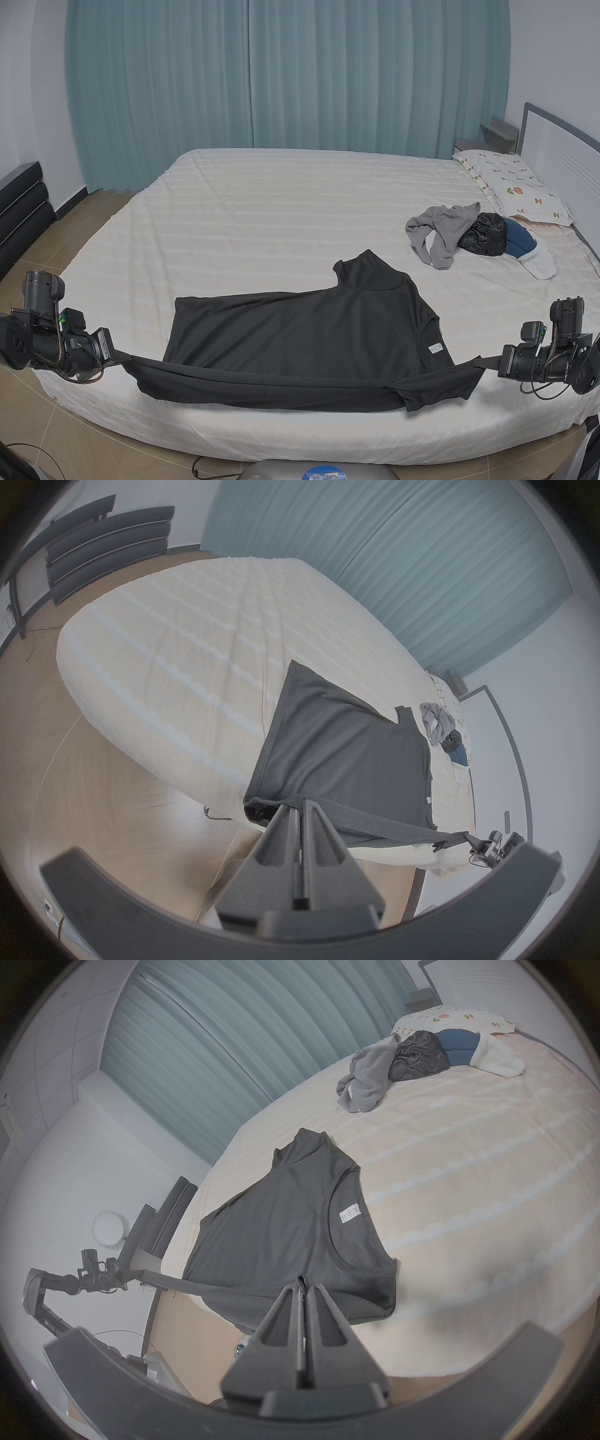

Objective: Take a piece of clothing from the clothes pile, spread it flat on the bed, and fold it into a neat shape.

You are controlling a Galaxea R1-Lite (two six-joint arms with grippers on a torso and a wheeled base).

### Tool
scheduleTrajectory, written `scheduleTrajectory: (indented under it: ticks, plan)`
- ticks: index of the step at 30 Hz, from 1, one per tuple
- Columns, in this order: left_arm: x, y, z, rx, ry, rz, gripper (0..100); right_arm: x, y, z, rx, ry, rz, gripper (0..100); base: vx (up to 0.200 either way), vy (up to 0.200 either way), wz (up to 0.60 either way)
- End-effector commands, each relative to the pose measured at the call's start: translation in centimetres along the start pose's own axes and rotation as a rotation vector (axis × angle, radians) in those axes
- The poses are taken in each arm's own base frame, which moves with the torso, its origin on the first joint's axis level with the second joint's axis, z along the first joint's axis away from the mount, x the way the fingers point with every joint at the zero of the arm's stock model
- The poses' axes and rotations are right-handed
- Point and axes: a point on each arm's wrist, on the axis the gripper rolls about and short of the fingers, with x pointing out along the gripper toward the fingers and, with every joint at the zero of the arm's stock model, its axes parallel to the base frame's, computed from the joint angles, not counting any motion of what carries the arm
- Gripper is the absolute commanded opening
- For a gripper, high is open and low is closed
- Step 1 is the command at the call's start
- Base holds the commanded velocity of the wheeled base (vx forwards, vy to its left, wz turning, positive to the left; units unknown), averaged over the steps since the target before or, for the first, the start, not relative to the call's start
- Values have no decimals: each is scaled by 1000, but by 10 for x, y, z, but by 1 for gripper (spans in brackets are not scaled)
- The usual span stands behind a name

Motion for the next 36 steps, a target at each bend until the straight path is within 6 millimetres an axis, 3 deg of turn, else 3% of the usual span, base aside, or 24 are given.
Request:
scheduleTrajectory:
  ticks: [1, 15, 24, 31, 32, 34, 35, 36]
  plan:
    - [16, 4, 7, -17, 33, 13, 0, 13, -4, 9, 1, 6, 1, 0, 0, 0, 0]
    - [92, 20, 45, -91, 127, 54, 0, 83, -17, 40, -4, 51, -28, 0, 0, 0, 0]
    - [127, 26, 56, -119, 152, 64, 0, 111, -28, 51, 17, 87, -39, 0, 0, 0, 0]
    - [140, 25, 61, -123, 153, 62, 0, 122, -33, 52, 22, 98, -41, 0, 0, 0, 0]
    - [143, 23, 63, -133, 151, 59, 100, 126, -32, 50, 20, 110, -38, 0, 0, 0, 0]
    - [145, 21, 65, -145, 141, 64, 100, 130, -34, 50, 20, 113, -37, 0, 0, 0, 0]
    - [146, 20, 66, -148, 133, 72, 100, 131, -34, 50, 21, 111, -37, 100, 0, 0, 0]
    - [147, 20, 66, -149, 129, 83, 100, 130, -33, 53, 32, 101, -35, 100, 0, 0, 0]
